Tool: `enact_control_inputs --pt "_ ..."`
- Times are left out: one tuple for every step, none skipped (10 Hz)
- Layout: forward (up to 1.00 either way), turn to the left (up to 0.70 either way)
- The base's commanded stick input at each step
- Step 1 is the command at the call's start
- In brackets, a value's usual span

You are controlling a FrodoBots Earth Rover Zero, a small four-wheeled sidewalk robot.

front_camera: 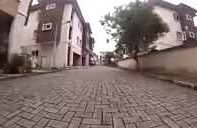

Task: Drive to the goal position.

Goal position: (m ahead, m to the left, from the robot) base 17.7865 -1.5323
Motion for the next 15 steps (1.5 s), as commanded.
enact_control_inputs --pt "0.7 0.0" --pt "0.7 0.0" --pt "0.7 0.0" --pt "0.7 0.0" --pt "0.7 0.0" --pt "0.7 0.0" --pt "0.7 0.0" --pt "0.7 0.0" --pt "0.7 0.0" --pt "0.7 0.0" --pt "0.7 0.0" --pt "0.41 0.0" --pt "0.0 0.0" --pt "0.0 0.0" --pt "0.0 0.0"
